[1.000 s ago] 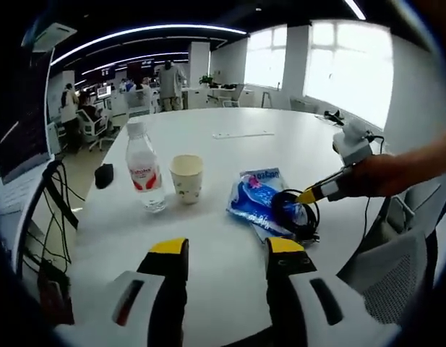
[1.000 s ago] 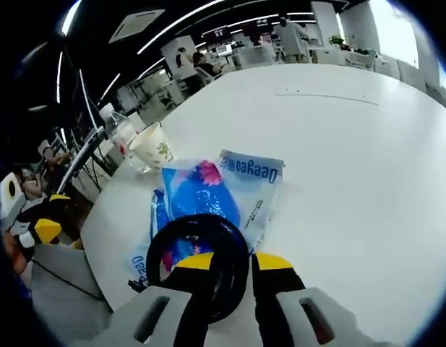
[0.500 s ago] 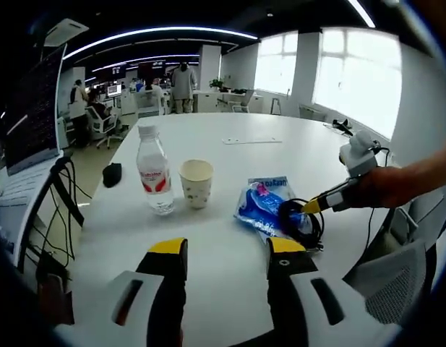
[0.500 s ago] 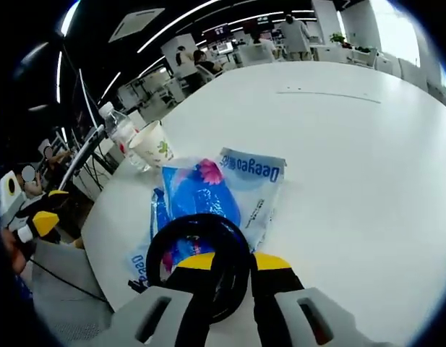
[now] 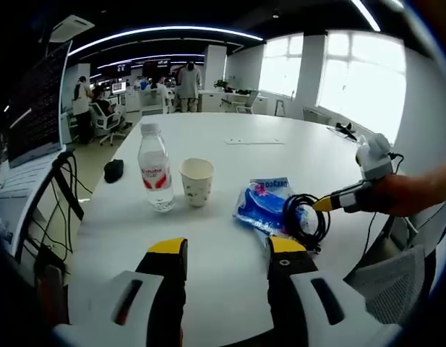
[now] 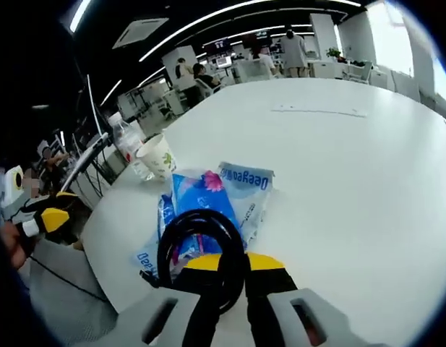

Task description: Arrange the tabletop items into an orderly group along one side of the table until the central work area is clear of visible clutter.

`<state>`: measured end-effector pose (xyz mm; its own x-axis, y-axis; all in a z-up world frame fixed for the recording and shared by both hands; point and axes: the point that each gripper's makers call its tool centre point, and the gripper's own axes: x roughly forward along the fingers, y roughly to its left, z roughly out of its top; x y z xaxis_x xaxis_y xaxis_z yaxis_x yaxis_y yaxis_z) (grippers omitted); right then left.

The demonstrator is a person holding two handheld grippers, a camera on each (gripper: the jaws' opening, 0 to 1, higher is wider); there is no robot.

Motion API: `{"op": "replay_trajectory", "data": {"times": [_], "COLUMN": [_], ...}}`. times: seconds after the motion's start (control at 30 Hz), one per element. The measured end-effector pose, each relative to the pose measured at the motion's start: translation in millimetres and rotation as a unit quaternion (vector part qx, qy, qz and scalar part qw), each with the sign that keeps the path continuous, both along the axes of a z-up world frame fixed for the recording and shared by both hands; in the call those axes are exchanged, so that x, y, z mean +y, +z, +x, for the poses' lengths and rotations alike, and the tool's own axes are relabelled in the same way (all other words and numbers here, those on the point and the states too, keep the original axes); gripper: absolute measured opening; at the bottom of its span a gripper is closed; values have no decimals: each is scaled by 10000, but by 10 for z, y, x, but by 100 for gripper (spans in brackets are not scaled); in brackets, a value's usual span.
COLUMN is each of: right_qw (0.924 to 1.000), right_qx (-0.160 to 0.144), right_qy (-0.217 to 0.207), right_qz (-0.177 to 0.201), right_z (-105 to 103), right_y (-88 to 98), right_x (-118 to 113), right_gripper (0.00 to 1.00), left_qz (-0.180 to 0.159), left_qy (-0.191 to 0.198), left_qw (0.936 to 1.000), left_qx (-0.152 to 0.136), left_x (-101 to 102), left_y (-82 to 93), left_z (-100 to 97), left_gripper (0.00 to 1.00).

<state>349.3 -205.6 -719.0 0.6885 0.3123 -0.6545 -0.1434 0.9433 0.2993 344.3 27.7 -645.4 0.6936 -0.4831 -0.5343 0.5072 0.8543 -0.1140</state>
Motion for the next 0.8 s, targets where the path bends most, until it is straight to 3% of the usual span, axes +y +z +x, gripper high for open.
{"op": "replay_trajectory", "data": {"times": [0.37, 0.57, 0.8], "right_qw": [9986, 9980, 9958], "right_qx": [-480, -540, -392], "right_qy": [-210, -327, -829], "right_qz": [60, -12, 66], "right_z": [-117, -263, -431], "right_y": [321, 375, 319], "right_x": [-212, -359, -641], "right_gripper": [5, 5, 5], "left_qz": [-24, 5, -63], "left_qy": [-125, -166, -157], "left_qw": [9999, 9999, 9999], "left_qx": [35, 8, -4], "left_x": [-85, -99, -98], "left_y": [-9, 21, 40], "left_z": [-31, -42, -49], "left_gripper": [42, 42, 42]}}
